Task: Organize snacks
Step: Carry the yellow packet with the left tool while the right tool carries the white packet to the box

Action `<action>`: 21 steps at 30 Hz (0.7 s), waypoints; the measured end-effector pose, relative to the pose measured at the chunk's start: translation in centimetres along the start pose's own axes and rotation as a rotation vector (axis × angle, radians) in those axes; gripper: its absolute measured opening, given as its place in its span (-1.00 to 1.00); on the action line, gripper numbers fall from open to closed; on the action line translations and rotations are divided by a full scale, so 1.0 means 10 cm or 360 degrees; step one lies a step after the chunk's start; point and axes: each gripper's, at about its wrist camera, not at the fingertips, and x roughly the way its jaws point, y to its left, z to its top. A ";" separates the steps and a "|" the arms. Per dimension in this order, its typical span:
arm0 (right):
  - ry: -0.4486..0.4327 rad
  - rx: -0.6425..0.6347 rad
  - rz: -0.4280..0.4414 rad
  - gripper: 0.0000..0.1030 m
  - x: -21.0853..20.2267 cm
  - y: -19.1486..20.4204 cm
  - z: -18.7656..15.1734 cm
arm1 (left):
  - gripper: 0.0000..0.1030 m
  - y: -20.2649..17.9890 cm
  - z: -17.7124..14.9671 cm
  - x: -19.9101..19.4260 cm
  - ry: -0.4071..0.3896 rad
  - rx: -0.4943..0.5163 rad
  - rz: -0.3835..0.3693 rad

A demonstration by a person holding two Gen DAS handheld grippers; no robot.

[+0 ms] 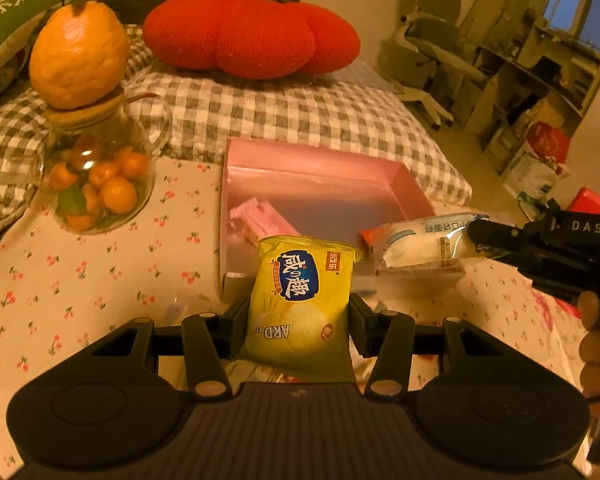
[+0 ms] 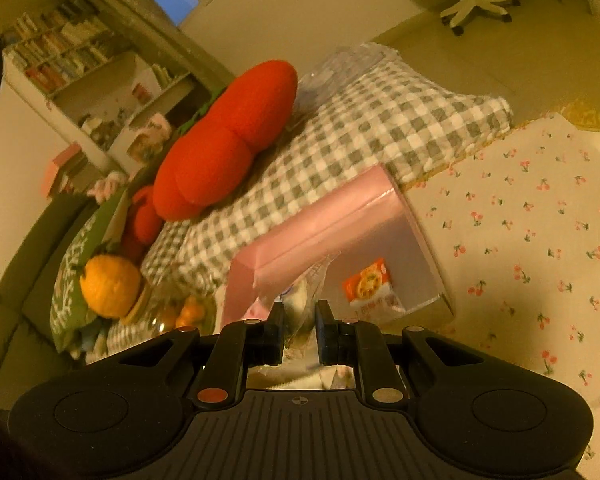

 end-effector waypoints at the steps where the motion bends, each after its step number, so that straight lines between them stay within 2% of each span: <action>1: -0.0005 0.0019 0.0006 -0.71 0.04 -0.02 0.01 | -0.09 -0.01 0.03 0.03 -0.0003 0.0000 0.0002; 8: -0.0035 0.0042 -0.0051 -0.71 0.26 -0.13 0.04 | -0.09 -0.14 0.25 0.31 -0.0054 0.0027 0.0024; 21: 0.0019 -0.0005 -0.0152 -0.70 0.56 -0.29 0.03 | -0.08 -0.34 0.49 0.77 -0.0088 0.0093 0.0082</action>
